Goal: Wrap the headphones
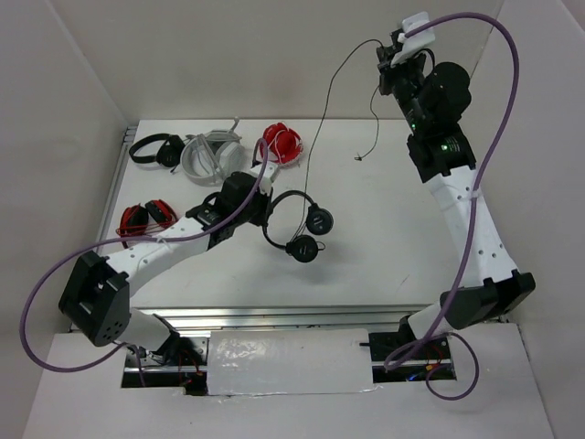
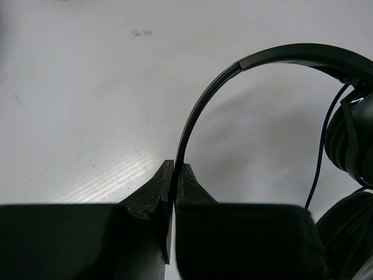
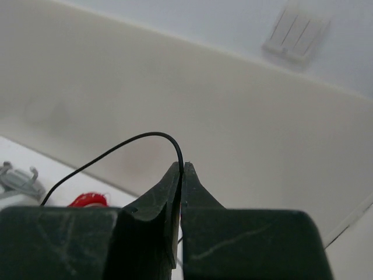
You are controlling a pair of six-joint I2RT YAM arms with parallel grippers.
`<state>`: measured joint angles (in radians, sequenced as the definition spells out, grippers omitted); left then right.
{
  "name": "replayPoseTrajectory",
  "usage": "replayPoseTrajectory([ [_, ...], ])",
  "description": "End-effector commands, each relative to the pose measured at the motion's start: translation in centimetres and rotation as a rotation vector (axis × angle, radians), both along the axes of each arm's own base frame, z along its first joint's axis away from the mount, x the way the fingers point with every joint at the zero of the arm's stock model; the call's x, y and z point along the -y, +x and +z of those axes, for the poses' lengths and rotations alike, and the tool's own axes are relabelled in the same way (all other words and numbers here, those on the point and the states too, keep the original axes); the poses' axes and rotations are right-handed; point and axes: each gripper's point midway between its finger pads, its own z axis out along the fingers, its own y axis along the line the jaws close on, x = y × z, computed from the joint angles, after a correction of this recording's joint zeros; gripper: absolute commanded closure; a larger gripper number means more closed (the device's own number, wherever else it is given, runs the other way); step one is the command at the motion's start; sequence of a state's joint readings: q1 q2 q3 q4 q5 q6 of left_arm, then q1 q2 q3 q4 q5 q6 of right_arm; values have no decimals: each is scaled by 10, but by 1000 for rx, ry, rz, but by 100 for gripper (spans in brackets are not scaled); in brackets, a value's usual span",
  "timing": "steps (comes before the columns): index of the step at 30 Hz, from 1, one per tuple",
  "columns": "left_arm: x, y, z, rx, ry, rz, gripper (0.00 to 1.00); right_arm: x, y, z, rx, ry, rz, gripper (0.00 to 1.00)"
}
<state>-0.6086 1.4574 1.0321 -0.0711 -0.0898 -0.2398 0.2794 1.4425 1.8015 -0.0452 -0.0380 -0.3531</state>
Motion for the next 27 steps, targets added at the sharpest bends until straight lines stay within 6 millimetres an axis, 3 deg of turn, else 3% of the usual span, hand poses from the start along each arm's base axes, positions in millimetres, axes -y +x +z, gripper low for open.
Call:
replayPoseTrajectory([
  [1, 13, -11, 59, 141, -128, -65, 100, 13, 14, -17, -57, 98, 26, 100],
  [6, -8, -24, 70, 183, -135, -14, 100, 47, 38, -59, -157, 142, 18, 100],
  [7, -8, -30, 76, 195, -148, -33, 100, 50, 39, -60, -159, 140, 10, 100],
  [12, -3, -45, 95, 225, -212, -93, 100, 52, 55, -113, -272, 144, 5, 100],
  [17, -5, -58, 121, 282, -252, -129, 100, 67, 75, -149, -317, 224, 7, 100],
  [23, 2, -72, 148, 327, -332, -217, 100, 42, 99, -223, -494, 208, 106, 100],
  [27, 3, -67, 173, 349, -414, -232, 100, 6, 105, -273, -588, 261, 173, 100],
])
